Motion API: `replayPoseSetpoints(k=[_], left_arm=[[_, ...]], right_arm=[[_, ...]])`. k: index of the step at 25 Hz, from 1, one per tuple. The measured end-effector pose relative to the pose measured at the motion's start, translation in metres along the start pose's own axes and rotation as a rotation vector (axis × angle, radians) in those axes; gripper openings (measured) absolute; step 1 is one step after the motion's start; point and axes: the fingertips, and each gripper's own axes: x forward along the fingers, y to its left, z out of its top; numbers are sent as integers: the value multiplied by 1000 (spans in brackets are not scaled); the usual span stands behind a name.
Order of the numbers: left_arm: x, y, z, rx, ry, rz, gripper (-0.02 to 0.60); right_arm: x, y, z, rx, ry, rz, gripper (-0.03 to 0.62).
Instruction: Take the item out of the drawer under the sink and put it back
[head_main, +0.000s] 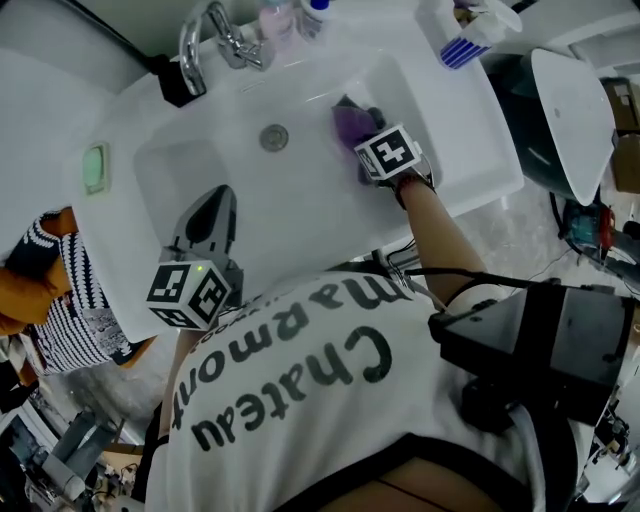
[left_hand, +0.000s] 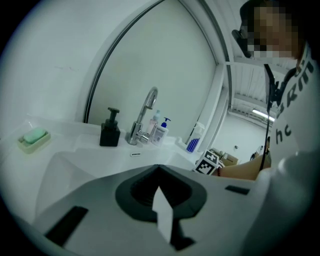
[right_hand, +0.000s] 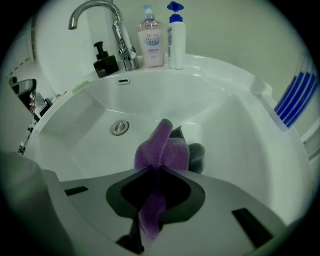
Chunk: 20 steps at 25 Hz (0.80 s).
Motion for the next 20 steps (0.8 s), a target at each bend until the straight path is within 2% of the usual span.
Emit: replayPoseSetpoints(k=[20], left_arm=[[-8, 5, -12, -16, 18, 50, 9]], right_arm=[[30, -7, -16, 89, 81, 31, 55]])
